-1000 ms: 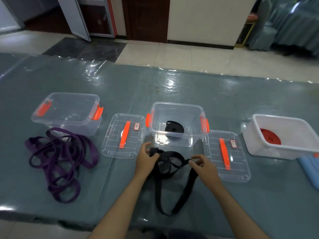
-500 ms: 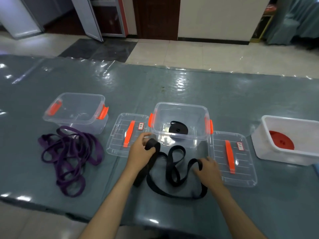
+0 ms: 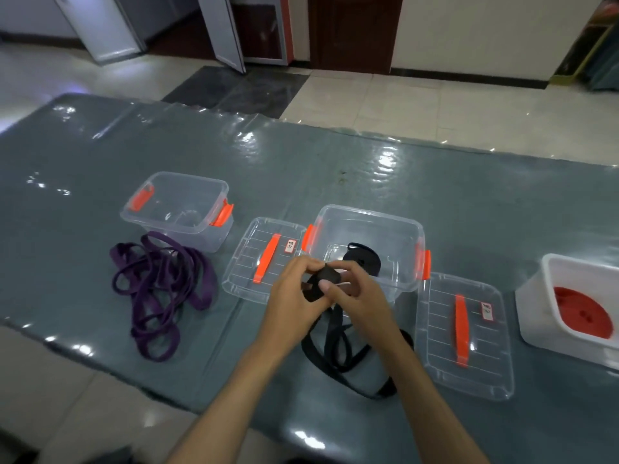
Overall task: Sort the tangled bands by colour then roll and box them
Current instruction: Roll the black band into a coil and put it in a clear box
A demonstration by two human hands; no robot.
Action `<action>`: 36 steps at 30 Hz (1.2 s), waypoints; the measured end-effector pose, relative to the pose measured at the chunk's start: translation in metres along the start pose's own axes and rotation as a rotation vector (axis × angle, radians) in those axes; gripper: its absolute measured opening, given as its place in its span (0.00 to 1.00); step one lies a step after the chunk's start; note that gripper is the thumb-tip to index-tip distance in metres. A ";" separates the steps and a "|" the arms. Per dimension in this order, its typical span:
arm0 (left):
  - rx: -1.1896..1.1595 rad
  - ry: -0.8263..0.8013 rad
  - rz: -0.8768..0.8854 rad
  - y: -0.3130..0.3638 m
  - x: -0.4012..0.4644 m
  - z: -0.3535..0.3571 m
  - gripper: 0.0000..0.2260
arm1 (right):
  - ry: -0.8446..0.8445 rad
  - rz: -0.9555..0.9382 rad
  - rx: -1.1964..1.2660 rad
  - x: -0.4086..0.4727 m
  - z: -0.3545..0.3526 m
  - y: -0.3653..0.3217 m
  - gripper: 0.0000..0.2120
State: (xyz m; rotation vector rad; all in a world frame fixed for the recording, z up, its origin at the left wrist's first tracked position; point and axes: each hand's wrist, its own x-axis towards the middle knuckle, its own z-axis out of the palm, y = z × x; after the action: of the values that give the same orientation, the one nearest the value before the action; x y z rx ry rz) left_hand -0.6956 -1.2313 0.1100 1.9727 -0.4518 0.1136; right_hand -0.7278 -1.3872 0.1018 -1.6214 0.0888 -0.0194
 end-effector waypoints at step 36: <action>-0.365 -0.206 0.435 -0.003 0.107 -0.095 0.10 | 0.267 -0.080 0.143 0.039 0.029 -0.128 0.12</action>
State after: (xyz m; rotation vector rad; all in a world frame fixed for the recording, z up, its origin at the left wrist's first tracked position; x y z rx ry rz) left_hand -0.5845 -1.1737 0.1781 1.5100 -0.9637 0.0935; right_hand -0.6808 -1.3551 0.2264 -1.4715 0.2231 -0.2981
